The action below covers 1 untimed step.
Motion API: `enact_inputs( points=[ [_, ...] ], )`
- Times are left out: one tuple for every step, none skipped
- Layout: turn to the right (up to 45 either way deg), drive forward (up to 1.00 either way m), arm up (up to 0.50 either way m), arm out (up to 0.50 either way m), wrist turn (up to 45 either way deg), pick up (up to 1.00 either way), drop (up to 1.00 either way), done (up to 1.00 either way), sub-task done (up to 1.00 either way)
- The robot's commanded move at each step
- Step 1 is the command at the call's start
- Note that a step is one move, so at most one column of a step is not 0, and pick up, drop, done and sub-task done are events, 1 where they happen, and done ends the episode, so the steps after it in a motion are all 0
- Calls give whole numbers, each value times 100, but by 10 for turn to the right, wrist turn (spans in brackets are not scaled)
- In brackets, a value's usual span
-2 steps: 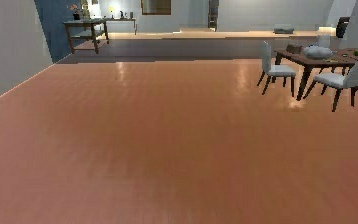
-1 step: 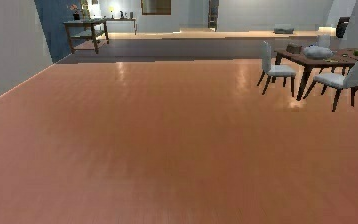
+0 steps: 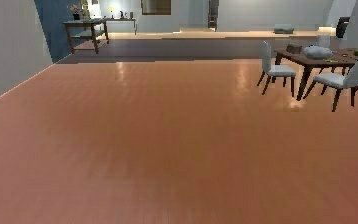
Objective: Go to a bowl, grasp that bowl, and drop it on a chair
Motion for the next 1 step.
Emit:
enact_inputs(
  points=[
    [0,0,-10,0,0,0,0,0,0]
  ],
)
